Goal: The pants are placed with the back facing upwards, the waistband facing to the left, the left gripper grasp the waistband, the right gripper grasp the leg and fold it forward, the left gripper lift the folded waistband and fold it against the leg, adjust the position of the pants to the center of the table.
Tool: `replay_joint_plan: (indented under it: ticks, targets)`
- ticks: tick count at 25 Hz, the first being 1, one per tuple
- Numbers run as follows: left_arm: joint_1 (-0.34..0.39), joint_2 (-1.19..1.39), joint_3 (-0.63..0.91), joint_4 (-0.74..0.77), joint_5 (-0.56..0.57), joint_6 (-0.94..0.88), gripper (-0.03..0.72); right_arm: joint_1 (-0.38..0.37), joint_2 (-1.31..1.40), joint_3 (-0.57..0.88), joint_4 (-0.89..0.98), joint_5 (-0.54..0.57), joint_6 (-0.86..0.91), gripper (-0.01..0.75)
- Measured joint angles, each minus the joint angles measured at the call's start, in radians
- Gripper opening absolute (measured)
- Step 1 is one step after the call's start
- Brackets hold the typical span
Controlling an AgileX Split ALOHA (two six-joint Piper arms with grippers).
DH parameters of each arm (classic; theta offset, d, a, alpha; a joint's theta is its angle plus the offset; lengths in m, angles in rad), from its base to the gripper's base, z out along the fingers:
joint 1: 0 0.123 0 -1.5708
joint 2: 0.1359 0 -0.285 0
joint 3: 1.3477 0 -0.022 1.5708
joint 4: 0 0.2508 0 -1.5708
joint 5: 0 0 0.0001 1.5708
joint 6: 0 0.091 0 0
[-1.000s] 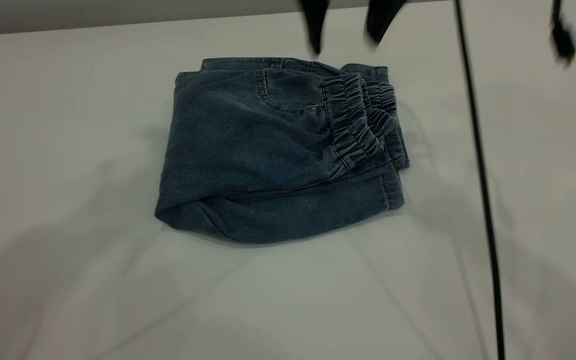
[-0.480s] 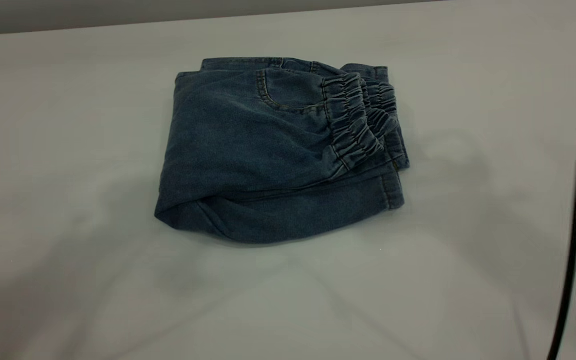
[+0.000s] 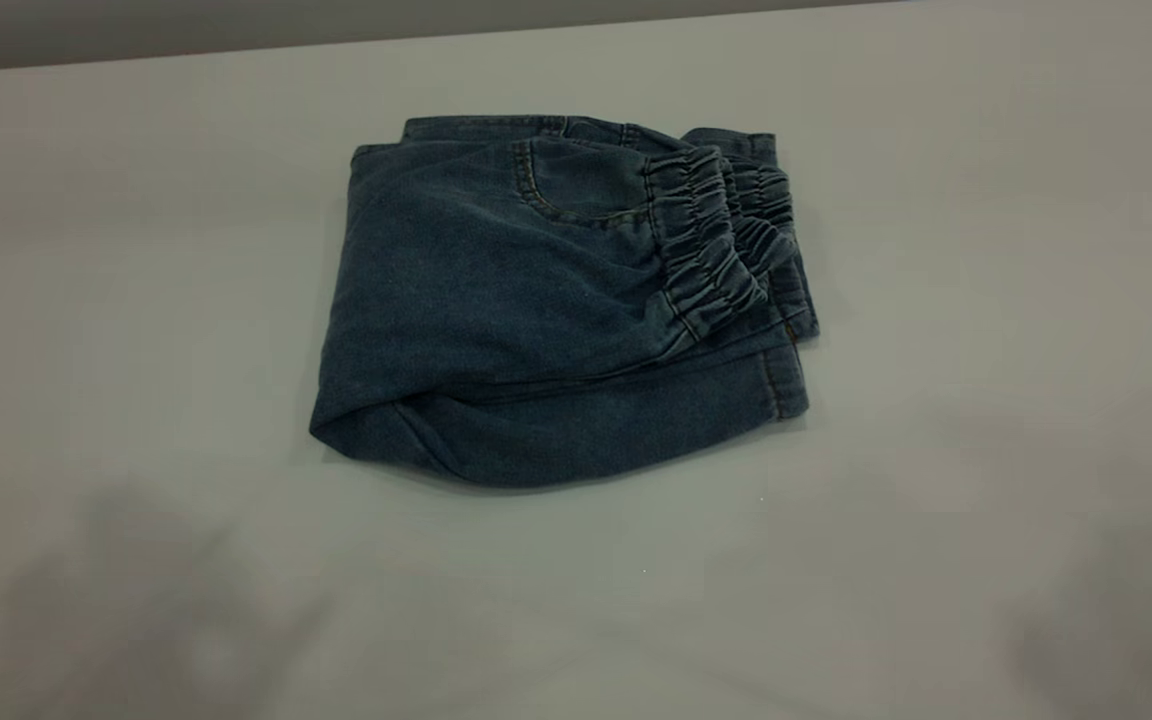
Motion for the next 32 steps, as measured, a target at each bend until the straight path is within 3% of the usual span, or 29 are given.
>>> replay_joint_plan:
  ticks: [4,10,14,22,32]
  targets:
    - [0.000,-0.129,0.152,0.010,0.001,-0.040,0.540,0.000,-0.183,0.207,0.015,-0.084,-0.012,0.426]
    - [0.000,-0.362,0.373,0.049,-0.006,-0.069,0.540,0.000,-0.454,0.508,0.014,-0.093,-0.011,0.426]
    - [0.000,-0.520,0.473,0.125,-0.076,-0.128,0.540,0.000,-0.615,0.654,0.033,-0.069,-0.001,0.426]
    - [0.000,-0.764,0.633,0.295,-0.118,-0.161,0.540,0.000,-0.867,0.680,0.038,-0.047,0.001,0.426]
    - [0.000,-0.848,0.740,0.297,-0.146,-0.159,0.540,-0.001,-0.930,0.680,0.041,-0.053,0.002,0.426]
